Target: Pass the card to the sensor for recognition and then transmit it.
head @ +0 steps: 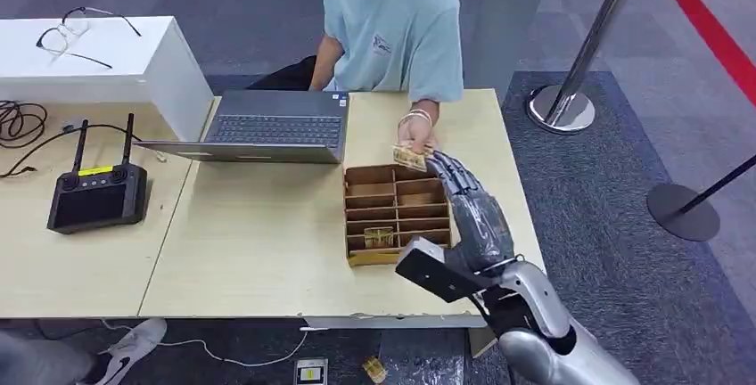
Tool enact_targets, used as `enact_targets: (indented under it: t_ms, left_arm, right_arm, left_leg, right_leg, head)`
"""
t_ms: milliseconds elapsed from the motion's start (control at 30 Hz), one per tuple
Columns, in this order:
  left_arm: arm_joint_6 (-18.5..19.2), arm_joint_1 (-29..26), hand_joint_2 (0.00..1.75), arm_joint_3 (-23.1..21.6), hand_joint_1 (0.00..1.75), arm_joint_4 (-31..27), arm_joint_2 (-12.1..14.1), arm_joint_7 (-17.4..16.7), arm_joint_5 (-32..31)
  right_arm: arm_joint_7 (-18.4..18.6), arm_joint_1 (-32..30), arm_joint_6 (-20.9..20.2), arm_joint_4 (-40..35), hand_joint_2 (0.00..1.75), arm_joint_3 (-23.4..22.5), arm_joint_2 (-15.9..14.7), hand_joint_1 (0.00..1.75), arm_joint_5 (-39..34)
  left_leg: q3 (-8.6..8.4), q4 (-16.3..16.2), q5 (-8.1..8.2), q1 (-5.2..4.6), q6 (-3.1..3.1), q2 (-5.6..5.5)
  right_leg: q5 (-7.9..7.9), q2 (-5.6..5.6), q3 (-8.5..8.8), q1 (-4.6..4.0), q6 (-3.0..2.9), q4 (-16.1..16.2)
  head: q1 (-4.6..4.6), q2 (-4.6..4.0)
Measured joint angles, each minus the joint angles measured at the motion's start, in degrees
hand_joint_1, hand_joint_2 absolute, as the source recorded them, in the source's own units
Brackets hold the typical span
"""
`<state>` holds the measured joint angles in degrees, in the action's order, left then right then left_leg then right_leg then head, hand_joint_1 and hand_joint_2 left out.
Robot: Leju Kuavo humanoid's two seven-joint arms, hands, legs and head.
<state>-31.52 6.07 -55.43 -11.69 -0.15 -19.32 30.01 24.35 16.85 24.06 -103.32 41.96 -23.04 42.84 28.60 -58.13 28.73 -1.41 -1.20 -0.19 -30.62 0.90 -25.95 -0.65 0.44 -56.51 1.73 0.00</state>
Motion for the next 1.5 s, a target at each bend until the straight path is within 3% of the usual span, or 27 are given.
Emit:
enact_targets:
  t_ms: [567,600,633,700,900,967,1133,1167,1300,1367,1500]
  left_arm:
    - [0.11,-0.07,1.75,-0.24,0.00,0.00,0.24,1.01,0.00]
    - [0.09,-0.07,1.75,-0.28,0.00,0.00,0.26,1.11,0.00]
    - [0.09,-0.08,1.75,-0.35,0.00,0.00,0.26,1.22,0.00]
    - [0.09,-0.07,1.75,-0.48,0.00,0.00,0.26,1.36,0.00]
    - [0.07,-0.08,1.75,-0.63,0.00,0.00,0.31,1.38,0.07]
    - [0.07,-0.08,1.75,-0.77,0.00,0.00,0.33,1.09,0.07]
    - [0.15,-0.09,1.75,-0.94,0.00,0.00,0.33,0.68,0.07]
    - [0.28,-0.10,0.00,-0.94,0.00,0.00,0.33,0.68,0.07]
    - [0.50,-0.11,0.00,-0.98,0.00,0.00,0.33,0.68,0.07]
    - [0.83,-0.13,0.00,-1.01,0.00,0.00,0.33,0.77,0.07]
    - [1.01,-0.13,0.00,-1.07,0.00,0.00,0.33,0.96,0.07]
  right_arm:
    - [-0.72,3.28,0.70,3.72,1.75,2.23,2.25,0.00,0.99]
    - [-0.92,3.53,0.70,3.85,1.75,2.38,2.43,0.07,1.05]
    - [-1.07,3.84,0.70,4.05,1.75,2.51,2.62,0.24,1.14]
    - [-1.25,4.40,0.77,4.46,1.75,2.84,2.95,0.31,1.31]
    - [-1.75,5.25,1.42,5.51,1.75,3.52,3.89,0.23,1.44]
    - [-1.81,5.41,1.60,5.86,1.75,3.67,4.13,0.12,1.42]
    - [-2.10,5.48,1.86,6.69,1.75,4.00,4.57,0.16,0.92]
    - [-2.21,5.49,1.97,6.89,1.75,4.09,4.66,0.14,0.88]
    - [-2.34,5.53,2.45,7.39,1.75,4.33,5.12,0.21,0.66]
    - [-2.43,5.55,2.60,7.70,1.75,4.39,5.31,0.56,0.55]
    - [-2.62,5.57,2.75,8.29,1.75,4.59,5.62,0.63,0.07]
  left_leg:
    - [-0.01,0.00,0.00,0.00,0.01,0.01]
    - [-0.01,0.00,0.00,0.00,0.01,0.01]
    - [-0.01,0.00,0.00,0.00,0.01,0.01]
    - [-0.01,-0.01,0.00,0.00,0.01,0.01]
    - [-0.01,0.00,0.00,0.00,0.01,0.01]
    - [-0.01,0.00,0.00,0.00,0.01,0.01]
    - [-0.01,-0.01,-0.01,0.00,0.01,0.01]
    - [-0.01,-0.01,-0.01,0.00,0.01,0.01]
    - [-0.01,-0.01,-0.01,0.00,0.01,0.01]
    - [-0.01,-0.01,-0.01,0.00,0.01,0.01]
    - [-0.01,-0.01,-0.01,0.00,0.01,0.01]
  right_leg:
    - [0.00,0.00,0.00,0.00,0.00,0.00]
    - [0.00,0.00,0.01,0.00,0.00,0.00]
    - [0.00,0.00,0.01,0.00,0.00,0.00]
    - [0.00,0.00,0.01,0.00,0.00,0.00]
    - [0.00,0.00,0.01,0.00,0.00,0.00]
    - [0.00,0.00,0.01,0.00,0.00,0.00]
    - [0.00,0.00,0.01,0.00,0.00,0.00]
    - [0.00,0.00,0.01,0.00,0.00,0.00]
    - [0.00,0.00,0.01,0.00,0.00,0.00]
    - [0.00,0.00,0.01,0.00,0.00,0.00]
    - [0.00,0.00,0.01,0.00,0.00,0.00]
  head:
    - [0.02,0.00]
    - [0.00,0.00]
    - [0.02,0.00]
    - [0.00,0.00]
    - [0.02,0.00]
    - [0.00,0.00]
    - [0.00,0.00]
    - [0.00,0.00]
    - [0.00,0.00]
    - [0.00,0.00]
    - [0.02,0.00]
